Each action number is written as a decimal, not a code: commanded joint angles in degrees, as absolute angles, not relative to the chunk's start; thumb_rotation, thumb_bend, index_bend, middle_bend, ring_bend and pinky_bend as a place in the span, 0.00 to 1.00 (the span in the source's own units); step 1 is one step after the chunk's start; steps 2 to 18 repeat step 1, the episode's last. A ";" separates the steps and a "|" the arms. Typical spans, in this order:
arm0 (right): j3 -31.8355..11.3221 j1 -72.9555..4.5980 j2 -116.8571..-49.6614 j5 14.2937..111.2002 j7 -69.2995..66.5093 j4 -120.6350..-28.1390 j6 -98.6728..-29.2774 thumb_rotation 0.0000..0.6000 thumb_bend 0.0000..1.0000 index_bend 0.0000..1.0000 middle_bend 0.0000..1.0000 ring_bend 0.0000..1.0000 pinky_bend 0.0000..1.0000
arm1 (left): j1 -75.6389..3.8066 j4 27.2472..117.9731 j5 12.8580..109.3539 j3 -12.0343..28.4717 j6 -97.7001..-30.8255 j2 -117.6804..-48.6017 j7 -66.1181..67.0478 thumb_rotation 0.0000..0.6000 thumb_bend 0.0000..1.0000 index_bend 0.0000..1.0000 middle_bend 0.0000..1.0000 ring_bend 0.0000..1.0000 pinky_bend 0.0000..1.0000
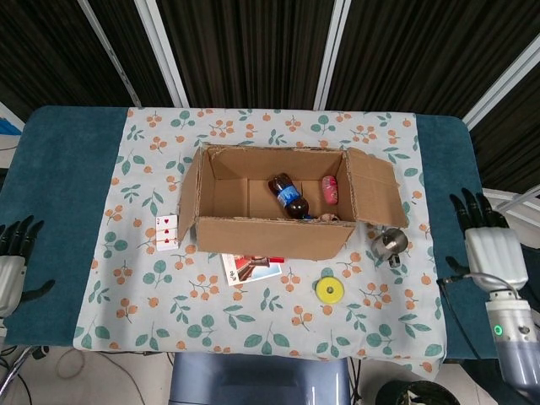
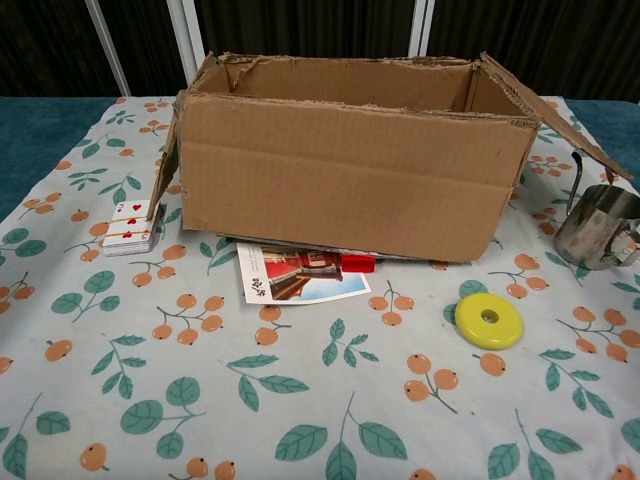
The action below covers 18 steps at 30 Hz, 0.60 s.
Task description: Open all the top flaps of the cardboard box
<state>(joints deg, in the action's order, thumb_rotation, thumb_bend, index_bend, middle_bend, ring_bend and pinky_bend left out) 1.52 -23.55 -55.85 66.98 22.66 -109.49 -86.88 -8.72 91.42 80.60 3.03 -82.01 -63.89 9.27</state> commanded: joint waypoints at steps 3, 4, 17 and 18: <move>5.29 -18.35 -60.38 72.22 20.04 -104.77 -90.25 1.00 0.23 0.00 0.00 0.00 0.24 | -8.79 91.64 80.71 2.41 -81.07 -63.62 10.40 1.00 0.10 0.00 0.00 0.00 0.00; 5.29 -18.35 -60.38 72.22 20.04 -104.77 -90.25 1.00 0.23 0.00 0.00 0.00 0.24 | -8.79 91.64 80.71 2.41 -81.07 -63.62 10.40 1.00 0.10 0.00 0.00 0.00 0.00; 5.29 -18.35 -60.38 72.22 20.04 -104.77 -90.25 1.00 0.23 0.00 0.00 0.00 0.24 | -8.79 91.64 80.71 2.41 -81.07 -63.62 10.40 1.00 0.10 0.00 0.00 0.00 0.00; 5.29 -18.35 -60.38 72.22 20.04 -104.77 -90.25 1.00 0.23 0.00 0.00 0.00 0.24 | -8.79 91.64 80.71 2.41 -81.07 -63.62 10.40 1.00 0.10 0.00 0.00 0.00 0.00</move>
